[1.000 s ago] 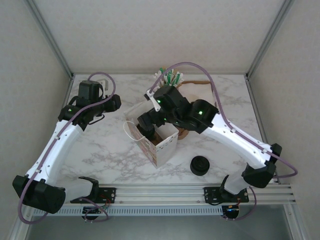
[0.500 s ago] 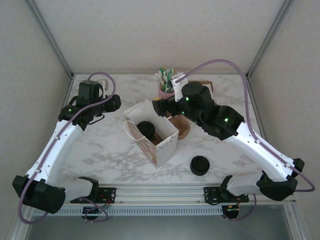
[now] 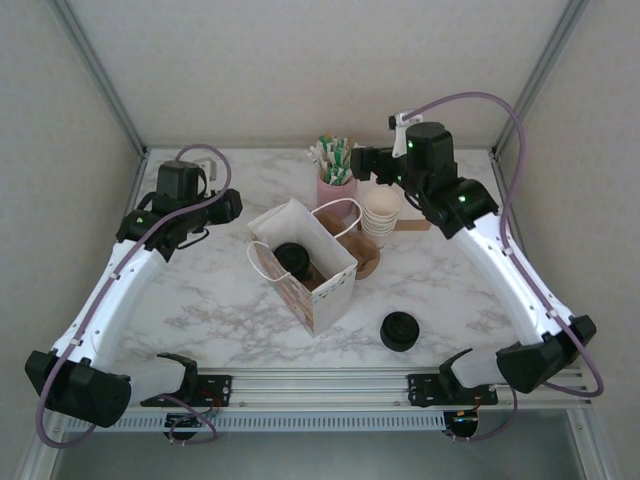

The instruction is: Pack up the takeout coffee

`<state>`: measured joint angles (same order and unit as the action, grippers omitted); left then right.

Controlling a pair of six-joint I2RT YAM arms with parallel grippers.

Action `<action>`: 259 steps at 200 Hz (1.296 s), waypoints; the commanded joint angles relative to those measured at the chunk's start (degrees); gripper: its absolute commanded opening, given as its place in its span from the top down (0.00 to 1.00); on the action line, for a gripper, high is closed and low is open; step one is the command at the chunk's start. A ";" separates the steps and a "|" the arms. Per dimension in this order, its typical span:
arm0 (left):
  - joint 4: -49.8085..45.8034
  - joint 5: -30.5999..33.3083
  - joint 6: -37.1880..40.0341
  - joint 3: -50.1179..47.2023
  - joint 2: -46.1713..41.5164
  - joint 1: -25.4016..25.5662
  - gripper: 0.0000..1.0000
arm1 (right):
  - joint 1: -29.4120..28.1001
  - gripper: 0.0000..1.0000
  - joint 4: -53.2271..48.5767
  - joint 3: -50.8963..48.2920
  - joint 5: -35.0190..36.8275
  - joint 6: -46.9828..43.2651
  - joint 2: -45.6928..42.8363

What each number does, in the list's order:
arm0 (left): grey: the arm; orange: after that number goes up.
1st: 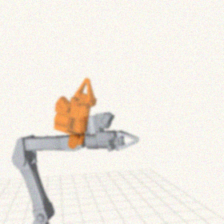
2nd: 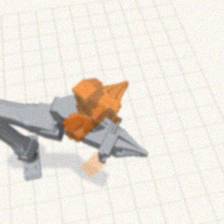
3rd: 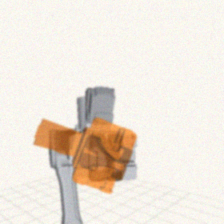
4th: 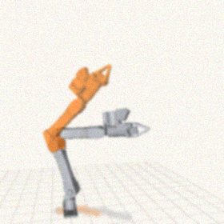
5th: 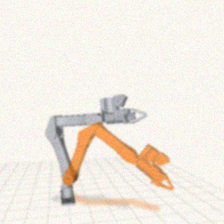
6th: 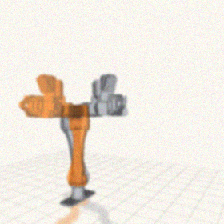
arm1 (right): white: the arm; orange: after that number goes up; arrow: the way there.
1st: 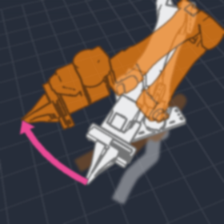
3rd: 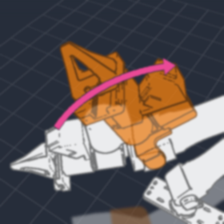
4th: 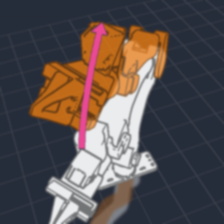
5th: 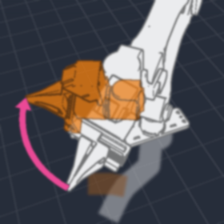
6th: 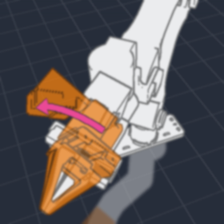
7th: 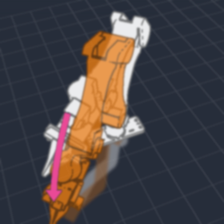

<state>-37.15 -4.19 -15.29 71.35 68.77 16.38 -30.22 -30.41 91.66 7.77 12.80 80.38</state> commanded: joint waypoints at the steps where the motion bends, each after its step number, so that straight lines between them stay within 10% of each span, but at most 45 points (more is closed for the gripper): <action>1: -0.39 0.31 -0.22 0.45 -0.55 -0.47 0.45 | 1.87 0.01 0.57 2.34 -5.58 2.44 3.56; 259: 0.30 -1.52 0.16 0.02 0.31 -0.47 0.49 | 3.22 0.64 -12.61 23.73 -9.67 -3.66 29.48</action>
<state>-37.10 -4.40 -15.27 71.35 69.23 16.38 -26.87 -41.65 112.75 -2.20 9.78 108.88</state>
